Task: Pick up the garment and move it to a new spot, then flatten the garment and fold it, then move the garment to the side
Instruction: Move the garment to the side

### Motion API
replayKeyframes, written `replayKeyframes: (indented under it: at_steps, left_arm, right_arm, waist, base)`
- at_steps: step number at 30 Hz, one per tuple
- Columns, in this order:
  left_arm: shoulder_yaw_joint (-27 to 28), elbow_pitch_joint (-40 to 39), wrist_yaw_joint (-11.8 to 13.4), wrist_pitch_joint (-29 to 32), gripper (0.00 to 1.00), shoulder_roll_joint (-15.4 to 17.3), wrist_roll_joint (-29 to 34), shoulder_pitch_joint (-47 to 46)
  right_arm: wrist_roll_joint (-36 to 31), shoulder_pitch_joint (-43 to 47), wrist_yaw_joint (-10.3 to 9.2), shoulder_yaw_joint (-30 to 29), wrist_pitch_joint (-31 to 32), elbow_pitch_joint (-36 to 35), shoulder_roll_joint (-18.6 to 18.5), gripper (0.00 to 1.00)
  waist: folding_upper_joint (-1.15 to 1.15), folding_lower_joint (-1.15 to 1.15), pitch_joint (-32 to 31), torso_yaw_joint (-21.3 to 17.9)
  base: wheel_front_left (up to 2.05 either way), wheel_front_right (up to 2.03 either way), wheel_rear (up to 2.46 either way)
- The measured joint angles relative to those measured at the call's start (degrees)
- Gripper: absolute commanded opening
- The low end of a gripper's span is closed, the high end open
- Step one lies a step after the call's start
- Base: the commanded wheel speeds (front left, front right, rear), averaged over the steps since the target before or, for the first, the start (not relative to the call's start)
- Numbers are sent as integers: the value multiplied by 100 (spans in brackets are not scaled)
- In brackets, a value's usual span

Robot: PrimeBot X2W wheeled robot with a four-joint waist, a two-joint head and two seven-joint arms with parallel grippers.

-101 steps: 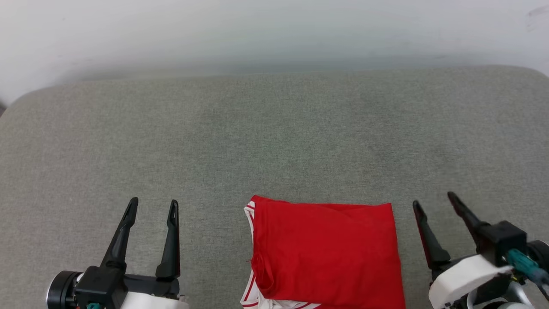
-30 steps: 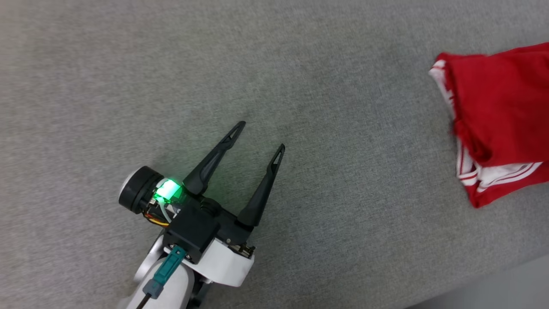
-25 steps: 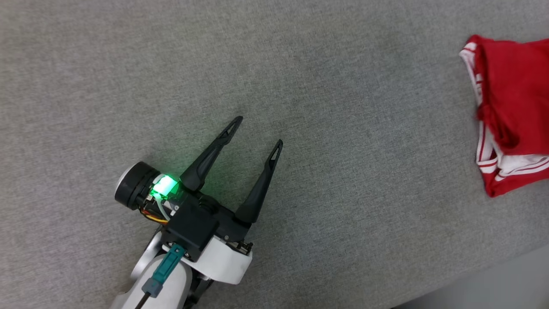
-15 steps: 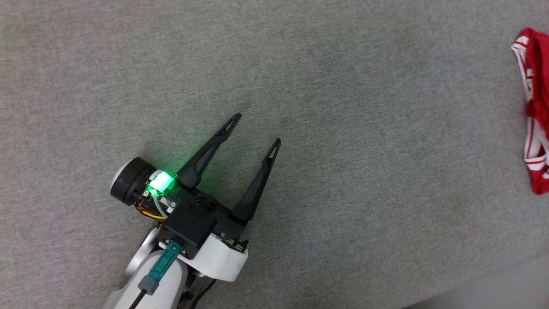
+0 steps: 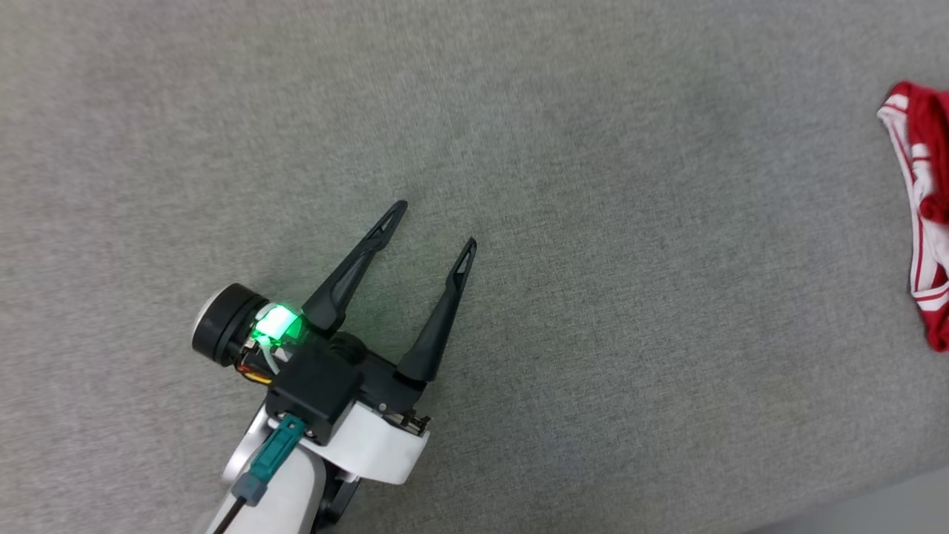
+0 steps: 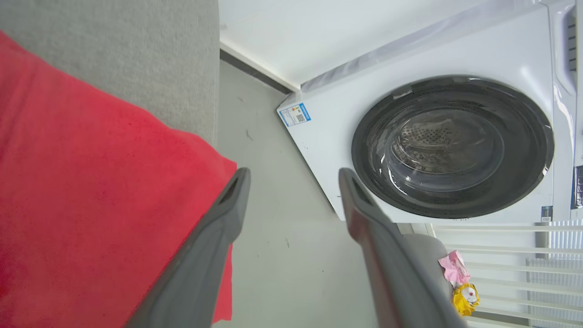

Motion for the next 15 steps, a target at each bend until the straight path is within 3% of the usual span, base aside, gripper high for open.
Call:
replayKeyframes:
  at_steps: [5, 15]
  left_arm:
    - [278, 15, 67, 0, 100, -168, -66, 271]
    - [1193, -42, 208, -1, 100, -346, -203, 932]
  right_arm:
    - [20, -20, 2, -78, -439, -524, 499, 100]
    - [777, 609, 0, -334, -883, -2054, 1549, 100]
  waist:
    - [0, 0, -505, 94]
    - [0, -1, -1638, 437]
  base:
    - [0, 0, 0]
    - [0, 0, 0]
